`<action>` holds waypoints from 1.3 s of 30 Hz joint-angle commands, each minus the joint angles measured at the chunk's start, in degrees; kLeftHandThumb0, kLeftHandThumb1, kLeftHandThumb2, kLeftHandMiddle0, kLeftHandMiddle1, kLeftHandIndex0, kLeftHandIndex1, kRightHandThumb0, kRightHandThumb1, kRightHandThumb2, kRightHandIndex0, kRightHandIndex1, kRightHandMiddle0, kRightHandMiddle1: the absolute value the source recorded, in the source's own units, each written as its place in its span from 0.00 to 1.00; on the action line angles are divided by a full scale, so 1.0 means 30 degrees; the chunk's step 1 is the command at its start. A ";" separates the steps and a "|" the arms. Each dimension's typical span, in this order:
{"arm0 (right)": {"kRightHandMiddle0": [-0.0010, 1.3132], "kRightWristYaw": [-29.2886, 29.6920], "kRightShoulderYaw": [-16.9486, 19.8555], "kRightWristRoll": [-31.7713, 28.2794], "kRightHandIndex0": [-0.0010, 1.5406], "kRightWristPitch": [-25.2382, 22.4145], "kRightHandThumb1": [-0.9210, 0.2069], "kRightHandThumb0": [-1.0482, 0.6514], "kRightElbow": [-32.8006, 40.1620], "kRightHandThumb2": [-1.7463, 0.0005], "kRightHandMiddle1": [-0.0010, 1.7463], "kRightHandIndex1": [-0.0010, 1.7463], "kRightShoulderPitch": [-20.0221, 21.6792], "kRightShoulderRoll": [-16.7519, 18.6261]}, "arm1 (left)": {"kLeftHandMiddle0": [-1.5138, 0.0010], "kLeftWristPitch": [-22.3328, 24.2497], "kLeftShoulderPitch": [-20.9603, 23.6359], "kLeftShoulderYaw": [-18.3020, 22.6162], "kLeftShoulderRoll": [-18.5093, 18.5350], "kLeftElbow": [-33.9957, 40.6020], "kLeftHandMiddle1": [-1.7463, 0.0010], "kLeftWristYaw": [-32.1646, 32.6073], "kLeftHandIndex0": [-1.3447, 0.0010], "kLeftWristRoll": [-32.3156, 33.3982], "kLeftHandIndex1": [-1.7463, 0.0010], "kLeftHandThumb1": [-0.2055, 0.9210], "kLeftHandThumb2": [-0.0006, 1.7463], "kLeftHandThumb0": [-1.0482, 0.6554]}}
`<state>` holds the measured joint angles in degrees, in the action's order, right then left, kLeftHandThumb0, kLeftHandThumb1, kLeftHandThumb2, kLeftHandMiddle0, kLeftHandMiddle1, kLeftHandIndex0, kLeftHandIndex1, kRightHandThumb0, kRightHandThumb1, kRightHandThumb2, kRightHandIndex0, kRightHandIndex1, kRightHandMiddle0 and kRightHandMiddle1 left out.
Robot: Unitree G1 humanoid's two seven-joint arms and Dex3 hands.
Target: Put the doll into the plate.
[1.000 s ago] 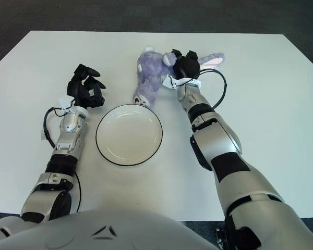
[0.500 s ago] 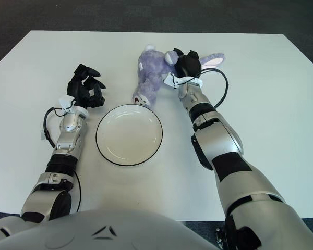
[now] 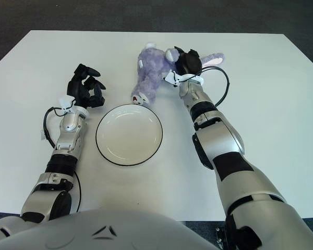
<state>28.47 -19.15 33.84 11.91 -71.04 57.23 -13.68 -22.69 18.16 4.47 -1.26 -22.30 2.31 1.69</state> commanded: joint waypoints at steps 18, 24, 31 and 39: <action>0.89 -0.2615 0.1022 -0.1027 0.54 -0.0952 0.76 0.96 0.5347 0.07 1.00 1.00 -0.1048 -0.1134 | 0.64 0.0063 -0.0844 0.0004 -0.0056 -0.1208 0.00 -0.0216 0.60 0.0167 0.00 0.40 0.80 0.61; 0.89 -0.3618 0.1335 -0.1049 0.52 -0.1877 0.74 0.95 0.7457 0.08 1.00 1.00 -0.1789 -0.1397 | 0.64 0.0015 -0.0649 0.0026 -0.0160 -0.1489 0.00 -0.0319 0.60 0.0244 0.00 0.40 0.80 0.61; 0.89 -0.5330 0.1604 -0.0757 0.47 -0.3606 0.67 0.93 1.1914 0.14 1.00 1.00 -0.3127 -0.1842 | 0.64 0.0093 -0.0224 -0.0024 -0.0165 -0.2010 0.00 -0.0380 0.60 0.0142 0.00 0.40 0.80 0.61; 0.90 -0.6476 0.1922 -0.0885 0.50 -0.4053 0.72 0.95 1.4108 0.10 1.00 1.00 -0.3862 -0.2263 | 0.64 0.0092 0.0114 -0.0163 -0.0101 -0.2410 0.00 -0.0417 0.60 -0.0036 0.00 0.40 0.81 0.61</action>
<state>10.16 -14.42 31.74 0.30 -31.16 46.40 -19.44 -22.56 21.32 4.21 -1.35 -27.14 1.51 1.65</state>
